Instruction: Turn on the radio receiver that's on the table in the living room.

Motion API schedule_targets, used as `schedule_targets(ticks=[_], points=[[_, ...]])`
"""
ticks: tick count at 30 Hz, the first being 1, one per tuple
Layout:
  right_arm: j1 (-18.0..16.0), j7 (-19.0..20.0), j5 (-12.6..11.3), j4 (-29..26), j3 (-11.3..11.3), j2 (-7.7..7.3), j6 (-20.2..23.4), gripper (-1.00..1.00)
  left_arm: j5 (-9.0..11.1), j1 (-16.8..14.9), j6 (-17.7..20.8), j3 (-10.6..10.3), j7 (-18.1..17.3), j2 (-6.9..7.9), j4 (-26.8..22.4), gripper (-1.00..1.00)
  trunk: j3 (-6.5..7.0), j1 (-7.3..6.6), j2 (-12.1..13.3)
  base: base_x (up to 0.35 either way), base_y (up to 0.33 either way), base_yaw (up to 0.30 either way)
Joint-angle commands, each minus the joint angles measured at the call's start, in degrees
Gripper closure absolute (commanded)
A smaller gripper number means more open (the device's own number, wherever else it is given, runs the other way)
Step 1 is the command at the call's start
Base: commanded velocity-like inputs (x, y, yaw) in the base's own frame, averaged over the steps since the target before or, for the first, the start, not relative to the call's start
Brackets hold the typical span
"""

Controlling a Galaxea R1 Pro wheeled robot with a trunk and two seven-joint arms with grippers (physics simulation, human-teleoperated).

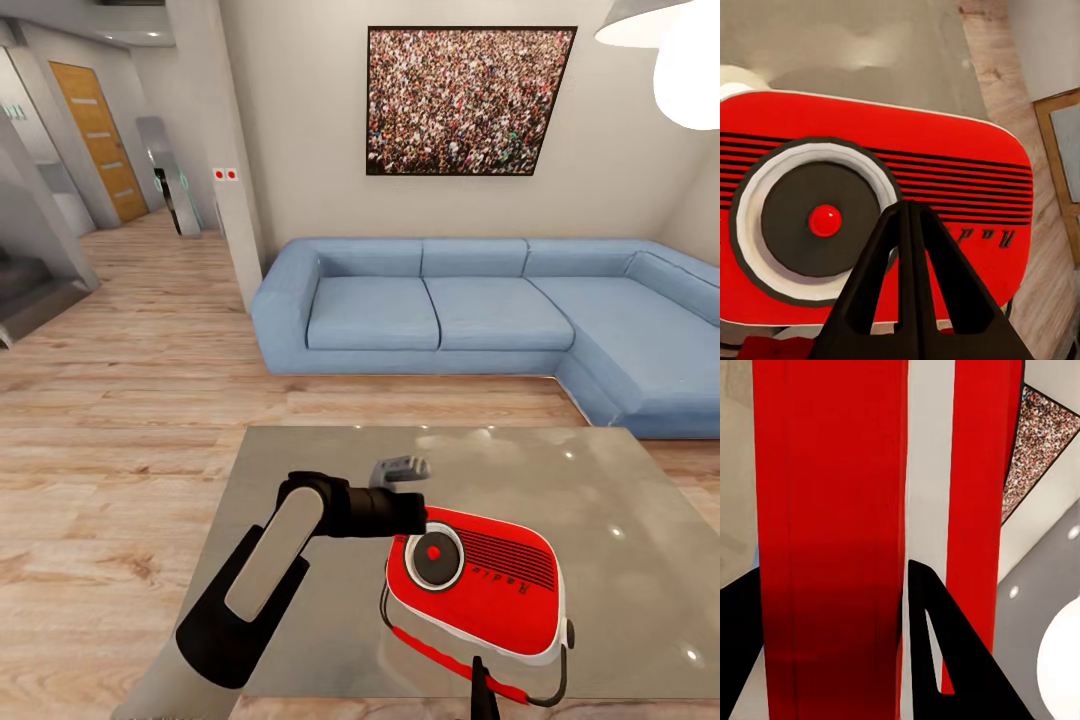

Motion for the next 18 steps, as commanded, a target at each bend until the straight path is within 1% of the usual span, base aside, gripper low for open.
schedule_targets(ticks=[1, 8, 11, 16, 18], points=[[0.00, -0.03, 0.94, -0.05, 0.02, 0.00, 0.47, 1.00, 0.11, 0.00, 0.00, 0.03, 0.15, 0.00, 0.08, 1.00, 0.00, 0.00, 0.00, 0.000, 0.000, 0.000], [-0.02, -0.03, 0.94, -0.10, 0.02, 0.00, 0.47, 1.00, 0.26, -0.01, 0.00, 0.08, 0.60, 0.30, 0.46, 1.00, 0.00, 0.00, 0.00, 0.000, 0.000, 0.000], [0.00, -0.03, 0.94, -0.12, 0.02, 0.00, 0.47, 1.00, 0.17, -0.05, 0.00, 0.09, 1.31, 0.30, 0.50, 1.00, 0.00, 0.00, 0.00, 0.000, 0.000, 0.000], [0.00, -0.03, 0.94, -0.13, 0.02, 0.00, 0.47, 1.00, 0.29, -0.26, 0.00, 0.14, 4.81, 0.25, 0.66, 1.00, 0.00, 0.00, 0.00, 0.000, 0.000, 0.000], [-0.01, -0.03, 0.94, -0.14, 0.02, 0.00, 0.47, 1.00, 0.30, -0.34, 0.00, 0.16, 5.39, 0.23, 0.81, 1.00, 0.00, 0.00, 0.00, 0.000, 0.000, 0.000]])
